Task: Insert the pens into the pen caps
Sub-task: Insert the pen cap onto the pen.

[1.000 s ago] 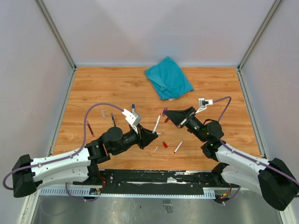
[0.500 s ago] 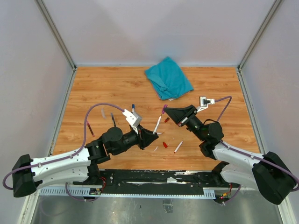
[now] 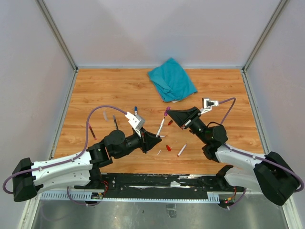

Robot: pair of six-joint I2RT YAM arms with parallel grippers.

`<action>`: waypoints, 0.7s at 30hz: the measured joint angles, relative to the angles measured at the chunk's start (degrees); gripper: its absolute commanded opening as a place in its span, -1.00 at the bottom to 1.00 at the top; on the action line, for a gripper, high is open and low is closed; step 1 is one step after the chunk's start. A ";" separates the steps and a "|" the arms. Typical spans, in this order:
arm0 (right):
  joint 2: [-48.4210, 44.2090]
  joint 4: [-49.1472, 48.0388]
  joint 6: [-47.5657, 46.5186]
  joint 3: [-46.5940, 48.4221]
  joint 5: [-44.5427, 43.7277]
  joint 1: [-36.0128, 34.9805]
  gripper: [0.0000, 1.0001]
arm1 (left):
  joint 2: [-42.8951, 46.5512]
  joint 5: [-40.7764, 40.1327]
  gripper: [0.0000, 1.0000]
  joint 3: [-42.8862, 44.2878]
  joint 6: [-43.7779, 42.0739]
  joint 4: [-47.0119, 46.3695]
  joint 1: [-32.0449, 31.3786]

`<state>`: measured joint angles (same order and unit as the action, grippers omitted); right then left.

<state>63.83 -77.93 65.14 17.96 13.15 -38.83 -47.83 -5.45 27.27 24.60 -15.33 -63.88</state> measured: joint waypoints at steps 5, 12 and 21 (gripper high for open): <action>2.08 -1.99 0.94 0.15 1.03 0.00 -0.99 | 0.00 -0.02 -0.99 0.00 -0.09 0.02 0.00; 2.99 -3.45 1.51 0.15 2.12 0.00 -0.99 | 0.00 -0.04 -0.99 0.00 -0.20 0.02 0.00; 1.77 -3.69 1.46 0.15 2.12 0.00 -0.99 | 0.00 -0.28 -0.99 0.00 -0.22 0.07 -0.02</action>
<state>65.60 -81.62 66.61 18.11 15.27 -38.83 -47.83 -5.74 27.27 24.38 -15.27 -63.90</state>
